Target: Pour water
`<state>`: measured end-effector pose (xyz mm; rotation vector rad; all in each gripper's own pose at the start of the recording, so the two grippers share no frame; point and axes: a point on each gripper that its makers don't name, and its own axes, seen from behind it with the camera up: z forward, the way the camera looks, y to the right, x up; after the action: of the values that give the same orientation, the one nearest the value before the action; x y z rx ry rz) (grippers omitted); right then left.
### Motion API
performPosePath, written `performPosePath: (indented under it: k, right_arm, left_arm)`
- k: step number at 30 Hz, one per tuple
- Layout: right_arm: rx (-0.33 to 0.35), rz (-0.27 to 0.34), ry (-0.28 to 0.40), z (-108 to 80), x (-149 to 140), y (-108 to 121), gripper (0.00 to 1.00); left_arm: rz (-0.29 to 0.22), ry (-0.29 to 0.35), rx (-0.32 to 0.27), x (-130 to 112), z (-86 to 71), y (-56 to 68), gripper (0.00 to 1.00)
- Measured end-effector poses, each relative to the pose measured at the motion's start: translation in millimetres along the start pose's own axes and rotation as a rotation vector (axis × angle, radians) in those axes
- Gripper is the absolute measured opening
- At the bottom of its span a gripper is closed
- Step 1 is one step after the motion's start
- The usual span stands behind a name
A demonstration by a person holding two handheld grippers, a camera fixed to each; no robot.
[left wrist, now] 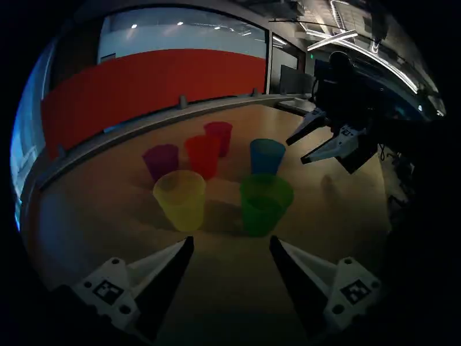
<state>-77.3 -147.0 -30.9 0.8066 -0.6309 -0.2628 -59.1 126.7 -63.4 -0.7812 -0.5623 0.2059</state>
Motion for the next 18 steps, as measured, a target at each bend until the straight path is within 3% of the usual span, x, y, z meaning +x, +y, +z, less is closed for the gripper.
performPosePath:
  k: [5, 11, 18]
  right_arm:
    - [-0.025, 0.027, 0.021, -7.9, 2.3, 0.2, 1.00]
    - [-0.115, 0.088, 0.069, -21.5, 7.0, 16.4, 1.00]
    - [-0.231, 0.167, 0.144, -42.1, 17.6, 35.7, 1.00]
  left_arm:
    - [-0.010, 0.022, 0.052, 3.3, -5.3, -9.3, 0.98]
    - [-0.014, 0.083, 0.134, 13.6, -15.4, -21.0, 0.98]
    - [-0.075, 0.157, 0.224, 17.3, -27.2, -39.7, 0.98]
